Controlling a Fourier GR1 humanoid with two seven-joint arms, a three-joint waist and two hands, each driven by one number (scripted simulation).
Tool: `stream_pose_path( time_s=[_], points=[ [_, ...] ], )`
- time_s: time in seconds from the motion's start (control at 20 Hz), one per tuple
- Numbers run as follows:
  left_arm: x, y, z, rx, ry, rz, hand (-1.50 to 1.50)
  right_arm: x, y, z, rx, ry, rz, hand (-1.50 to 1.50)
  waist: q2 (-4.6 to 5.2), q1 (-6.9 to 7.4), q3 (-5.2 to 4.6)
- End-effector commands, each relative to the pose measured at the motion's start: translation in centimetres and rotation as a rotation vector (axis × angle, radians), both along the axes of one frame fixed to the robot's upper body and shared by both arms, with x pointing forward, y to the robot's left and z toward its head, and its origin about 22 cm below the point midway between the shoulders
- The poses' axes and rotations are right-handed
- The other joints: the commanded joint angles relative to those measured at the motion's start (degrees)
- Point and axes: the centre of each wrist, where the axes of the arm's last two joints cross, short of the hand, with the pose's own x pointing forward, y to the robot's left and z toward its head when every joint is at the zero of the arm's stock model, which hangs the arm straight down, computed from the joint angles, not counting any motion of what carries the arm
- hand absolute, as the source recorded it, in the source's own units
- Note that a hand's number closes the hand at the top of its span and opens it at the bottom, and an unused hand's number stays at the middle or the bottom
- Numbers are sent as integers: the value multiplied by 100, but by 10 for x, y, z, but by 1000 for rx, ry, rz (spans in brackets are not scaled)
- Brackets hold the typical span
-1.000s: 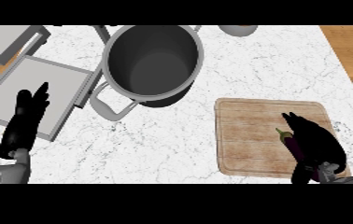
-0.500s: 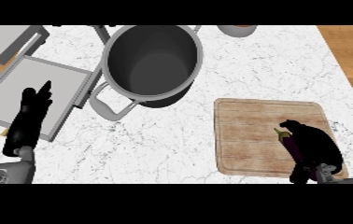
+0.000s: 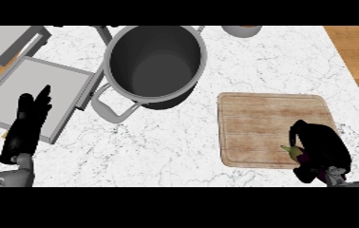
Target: Pick the eggplant from the cutting board and place it in the pot
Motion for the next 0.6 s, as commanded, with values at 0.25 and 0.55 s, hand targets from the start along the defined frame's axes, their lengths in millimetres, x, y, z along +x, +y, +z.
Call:
stream_pose_path(
  time_s=[0.25,0.55],
  points=[
    [-1,-1,-13,15,14,15,0,-29,60,0,153,-107,-284,150,3,-103,12],
    [5,-3,6,18,-17,16,0,-51,103,50,82,-289,-379,150,-1,-39,15]
  ],
)
